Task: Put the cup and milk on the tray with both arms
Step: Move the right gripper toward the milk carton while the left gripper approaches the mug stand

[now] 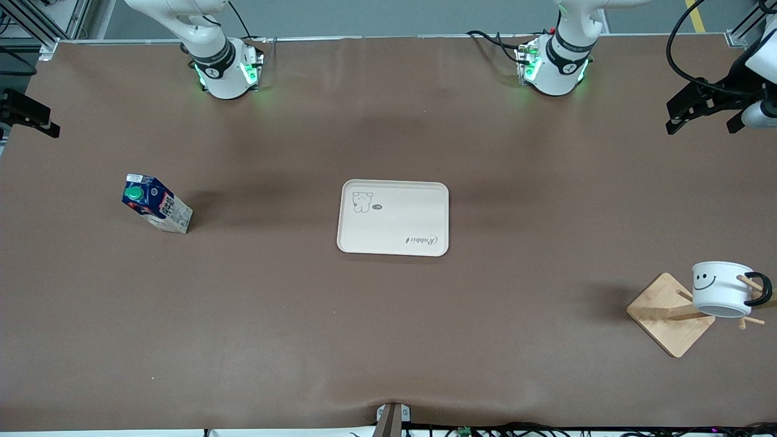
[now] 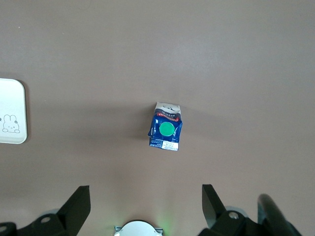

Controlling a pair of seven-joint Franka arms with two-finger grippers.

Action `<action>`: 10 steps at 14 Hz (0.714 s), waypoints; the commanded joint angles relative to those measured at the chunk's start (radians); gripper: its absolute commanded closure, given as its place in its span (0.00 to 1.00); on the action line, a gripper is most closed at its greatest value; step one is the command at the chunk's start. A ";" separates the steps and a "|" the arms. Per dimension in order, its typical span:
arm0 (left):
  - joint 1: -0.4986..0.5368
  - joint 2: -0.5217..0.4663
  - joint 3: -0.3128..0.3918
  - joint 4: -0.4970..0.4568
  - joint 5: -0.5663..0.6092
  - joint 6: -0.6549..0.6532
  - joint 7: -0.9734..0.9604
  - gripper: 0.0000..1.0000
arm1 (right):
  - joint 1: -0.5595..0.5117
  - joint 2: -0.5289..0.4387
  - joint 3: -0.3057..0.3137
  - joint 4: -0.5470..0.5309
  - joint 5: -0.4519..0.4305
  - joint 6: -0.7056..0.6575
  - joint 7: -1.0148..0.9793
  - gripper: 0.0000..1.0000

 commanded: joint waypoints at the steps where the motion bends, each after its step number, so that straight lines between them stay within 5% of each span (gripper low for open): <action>1: 0.001 0.012 -0.001 0.027 0.019 -0.021 0.008 0.00 | -0.014 -0.001 0.008 0.000 0.004 0.005 0.013 0.00; 7: 0.002 0.038 0.007 0.024 0.018 -0.010 -0.005 0.00 | -0.015 0.013 0.008 0.000 0.003 0.005 0.013 0.00; 10: 0.053 0.041 0.004 -0.035 0.015 0.106 -0.009 0.00 | -0.015 0.036 0.008 0.000 0.001 0.004 0.012 0.00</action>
